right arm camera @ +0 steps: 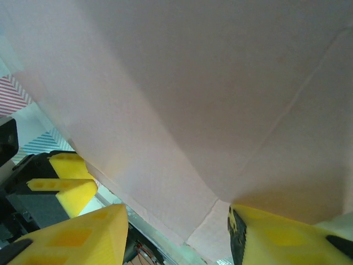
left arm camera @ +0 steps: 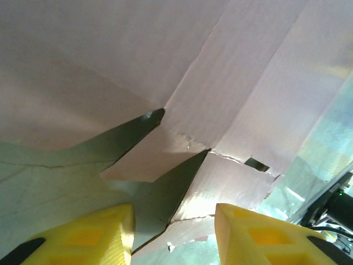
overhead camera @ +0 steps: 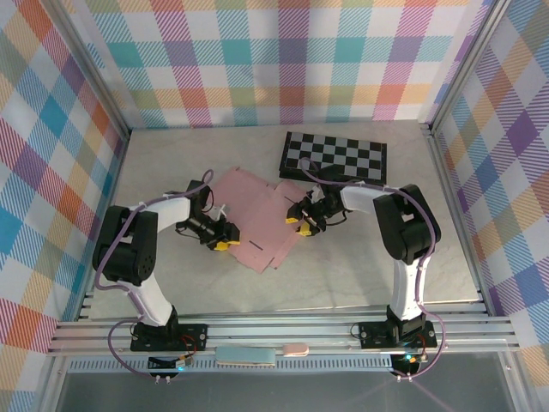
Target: Fold the paper box
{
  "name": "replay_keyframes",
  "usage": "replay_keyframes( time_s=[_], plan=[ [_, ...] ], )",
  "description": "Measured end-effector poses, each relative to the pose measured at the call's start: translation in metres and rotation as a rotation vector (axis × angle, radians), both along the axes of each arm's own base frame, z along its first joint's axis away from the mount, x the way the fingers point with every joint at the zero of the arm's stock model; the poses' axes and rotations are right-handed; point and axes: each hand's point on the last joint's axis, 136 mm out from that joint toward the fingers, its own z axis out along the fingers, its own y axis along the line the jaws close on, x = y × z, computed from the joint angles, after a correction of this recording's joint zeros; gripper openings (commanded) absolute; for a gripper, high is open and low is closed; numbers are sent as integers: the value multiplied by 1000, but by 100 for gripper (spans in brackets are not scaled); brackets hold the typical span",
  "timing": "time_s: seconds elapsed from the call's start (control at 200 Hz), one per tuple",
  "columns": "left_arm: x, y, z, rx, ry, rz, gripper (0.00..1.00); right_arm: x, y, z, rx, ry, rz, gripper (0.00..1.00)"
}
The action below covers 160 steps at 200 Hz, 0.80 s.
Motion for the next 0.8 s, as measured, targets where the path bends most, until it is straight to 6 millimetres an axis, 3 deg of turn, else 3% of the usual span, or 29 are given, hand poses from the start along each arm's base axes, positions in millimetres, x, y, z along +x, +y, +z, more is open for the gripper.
replay_keyframes(
  time_s=[0.35, 0.575, 0.8],
  plan=[
    [4, -16, 31, -91, -38, 31, 30, 1, -2, -1, -4, -11, 12, 51],
    [-3, -22, 30, -96, -22, 14, 24, 3, -5, -1, -5, -9, 3, 51],
    [-11, -21, 21, -87, 24, 42, 3, 3, -6, -1, -9, -9, 1, 50]
  ],
)
